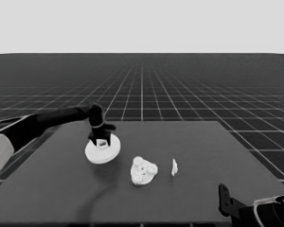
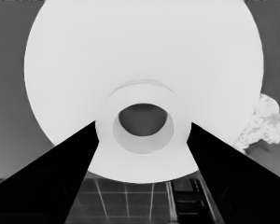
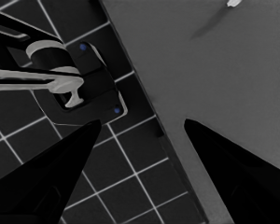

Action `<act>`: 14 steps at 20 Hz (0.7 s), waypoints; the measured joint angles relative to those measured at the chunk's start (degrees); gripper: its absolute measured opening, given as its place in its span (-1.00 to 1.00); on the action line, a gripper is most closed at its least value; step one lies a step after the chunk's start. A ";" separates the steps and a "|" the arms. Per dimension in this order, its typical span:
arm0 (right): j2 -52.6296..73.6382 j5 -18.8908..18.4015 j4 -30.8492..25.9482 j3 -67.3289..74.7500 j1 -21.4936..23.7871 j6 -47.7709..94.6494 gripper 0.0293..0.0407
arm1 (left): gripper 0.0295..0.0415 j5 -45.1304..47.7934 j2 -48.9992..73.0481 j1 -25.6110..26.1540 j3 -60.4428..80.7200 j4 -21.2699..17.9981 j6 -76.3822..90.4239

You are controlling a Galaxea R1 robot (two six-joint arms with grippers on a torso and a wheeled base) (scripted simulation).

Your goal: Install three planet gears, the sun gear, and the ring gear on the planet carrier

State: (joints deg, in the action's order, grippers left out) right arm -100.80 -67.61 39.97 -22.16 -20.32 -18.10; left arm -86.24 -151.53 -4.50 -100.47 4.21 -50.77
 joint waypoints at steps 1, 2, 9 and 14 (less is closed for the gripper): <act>0.00 0.00 0.00 0.00 0.00 0.00 0.61 | -0.11 -0.04 0.00 -0.05 -0.01 -0.05 0.01; 0.00 0.00 0.00 0.00 0.00 0.00 0.61 | -0.12 -0.06 -0.01 -0.08 -0.02 -0.08 0.02; 0.00 0.00 0.00 0.00 0.00 0.00 0.61 | -0.10 -1.98 -23.72 2.87 4.11 4.02 -27.72; 0.00 0.00 0.00 0.00 0.00 0.00 0.61 | -0.10 -1.10 -24.94 6.55 1.53 7.62 -26.71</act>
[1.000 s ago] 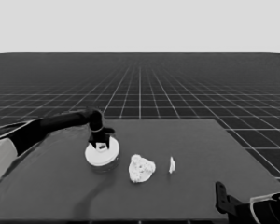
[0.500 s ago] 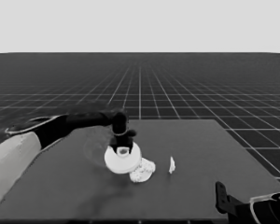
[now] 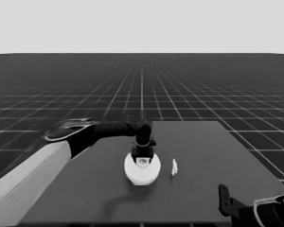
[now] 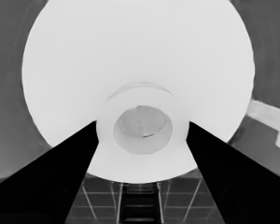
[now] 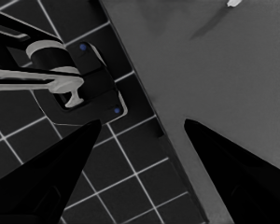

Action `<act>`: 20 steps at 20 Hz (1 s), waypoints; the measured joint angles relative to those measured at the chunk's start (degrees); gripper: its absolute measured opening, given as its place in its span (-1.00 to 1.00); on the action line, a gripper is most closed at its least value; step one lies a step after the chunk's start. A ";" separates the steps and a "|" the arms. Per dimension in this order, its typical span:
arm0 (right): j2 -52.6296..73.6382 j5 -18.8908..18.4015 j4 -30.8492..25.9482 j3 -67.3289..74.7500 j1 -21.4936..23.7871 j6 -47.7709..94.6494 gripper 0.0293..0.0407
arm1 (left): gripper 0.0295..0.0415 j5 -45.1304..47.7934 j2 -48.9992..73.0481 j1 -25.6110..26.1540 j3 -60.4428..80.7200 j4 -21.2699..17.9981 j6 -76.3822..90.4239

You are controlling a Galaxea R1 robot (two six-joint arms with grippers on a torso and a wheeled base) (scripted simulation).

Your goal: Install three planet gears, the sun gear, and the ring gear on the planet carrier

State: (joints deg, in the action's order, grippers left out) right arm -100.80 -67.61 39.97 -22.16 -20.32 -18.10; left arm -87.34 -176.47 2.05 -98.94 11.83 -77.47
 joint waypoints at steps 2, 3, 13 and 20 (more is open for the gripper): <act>0.00 0.00 0.00 0.00 0.00 0.00 0.61 | -0.10 0.41 -0.24 1.32 -0.87 1.19 0.50; 0.00 0.00 0.00 0.00 0.00 0.00 0.61 | -0.10 0.51 -0.30 1.55 -1.06 1.45 0.62; 0.00 0.00 0.00 0.00 0.00 0.00 0.61 | -0.11 0.70 -0.41 2.30 -1.27 1.76 2.56; 0.00 0.00 0.00 0.00 0.00 0.00 0.61 | -0.11 0.67 -0.37 2.44 -1.29 1.76 6.01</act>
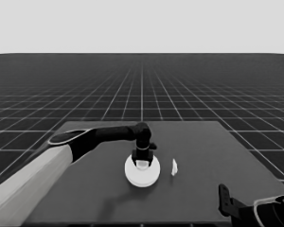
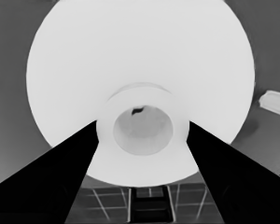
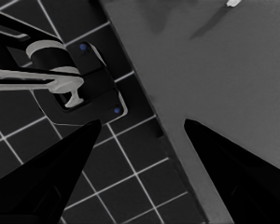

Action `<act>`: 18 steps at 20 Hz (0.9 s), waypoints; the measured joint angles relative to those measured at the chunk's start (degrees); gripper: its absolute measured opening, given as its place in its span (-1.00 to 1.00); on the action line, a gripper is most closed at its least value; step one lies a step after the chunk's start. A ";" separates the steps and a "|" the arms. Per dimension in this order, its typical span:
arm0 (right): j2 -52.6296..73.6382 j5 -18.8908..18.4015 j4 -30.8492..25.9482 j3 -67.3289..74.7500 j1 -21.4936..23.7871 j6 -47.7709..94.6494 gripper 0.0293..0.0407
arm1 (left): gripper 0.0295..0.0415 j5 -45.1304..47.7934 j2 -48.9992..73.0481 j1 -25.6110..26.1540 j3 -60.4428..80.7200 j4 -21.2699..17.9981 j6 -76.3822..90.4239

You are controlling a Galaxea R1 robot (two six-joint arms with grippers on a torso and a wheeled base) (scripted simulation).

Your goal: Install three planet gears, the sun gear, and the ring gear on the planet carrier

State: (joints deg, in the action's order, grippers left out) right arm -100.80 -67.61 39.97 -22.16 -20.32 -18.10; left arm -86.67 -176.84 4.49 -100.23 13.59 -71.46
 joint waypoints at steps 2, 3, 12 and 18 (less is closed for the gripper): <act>0.00 0.00 0.00 0.00 0.00 0.00 0.61 | -0.11 0.01 0.02 0.05 -0.01 0.01 1.00; 0.00 0.00 0.00 0.00 0.00 0.00 0.61 | -0.11 0.01 0.02 0.05 -0.01 0.01 1.50; 0.00 0.00 0.00 0.00 0.00 0.00 0.61 | -0.11 -0.01 0.04 0.04 -0.02 0.01 6.00; 0.00 0.00 0.00 0.00 0.00 0.00 0.61 | -0.11 0.01 0.02 0.06 -0.02 0.02 9.00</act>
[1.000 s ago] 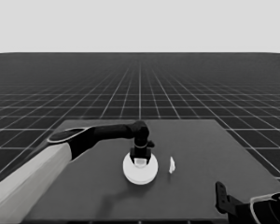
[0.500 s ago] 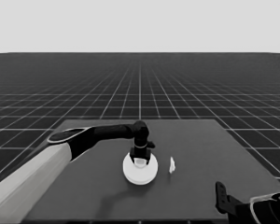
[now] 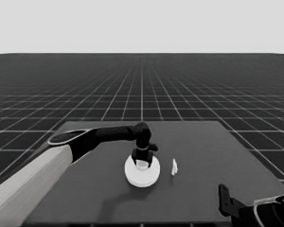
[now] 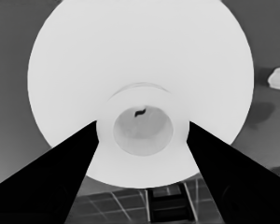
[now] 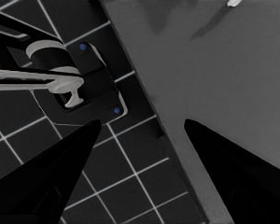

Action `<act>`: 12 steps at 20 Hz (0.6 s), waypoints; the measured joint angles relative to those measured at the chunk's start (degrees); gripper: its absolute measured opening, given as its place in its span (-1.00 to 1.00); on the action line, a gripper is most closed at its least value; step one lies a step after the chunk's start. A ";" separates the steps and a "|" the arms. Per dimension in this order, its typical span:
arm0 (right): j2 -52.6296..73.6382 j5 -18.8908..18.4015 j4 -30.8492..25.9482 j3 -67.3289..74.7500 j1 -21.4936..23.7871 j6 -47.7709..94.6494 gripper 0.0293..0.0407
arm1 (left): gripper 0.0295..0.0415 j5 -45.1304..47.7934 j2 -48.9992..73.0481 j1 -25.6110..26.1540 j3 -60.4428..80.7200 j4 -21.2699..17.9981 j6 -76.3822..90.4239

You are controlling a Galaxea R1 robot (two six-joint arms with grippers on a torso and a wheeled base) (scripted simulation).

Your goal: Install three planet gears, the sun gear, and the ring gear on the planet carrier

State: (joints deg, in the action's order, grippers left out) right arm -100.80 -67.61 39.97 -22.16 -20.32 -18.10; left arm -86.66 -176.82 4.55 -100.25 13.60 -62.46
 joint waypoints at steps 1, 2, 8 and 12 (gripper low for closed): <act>0.00 0.00 0.00 0.00 0.00 0.00 0.61 | -0.11 0.00 0.00 0.00 0.00 0.00 0.50; 0.00 0.00 0.00 0.00 0.00 0.00 0.61 | -0.11 0.00 0.00 -0.01 0.00 0.00 1.00; 0.00 0.00 0.00 0.00 0.00 0.00 0.61 | -0.11 -0.01 0.00 0.01 0.00 -0.01 4.00; 0.00 0.00 0.00 0.00 0.00 0.00 0.61 | -0.11 0.01 0.00 0.06 0.00 0.00 6.00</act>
State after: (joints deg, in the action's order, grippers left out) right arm -100.80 -67.61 39.97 -22.16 -20.32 -18.10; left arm -86.66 -176.81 4.61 -100.24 13.60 -56.46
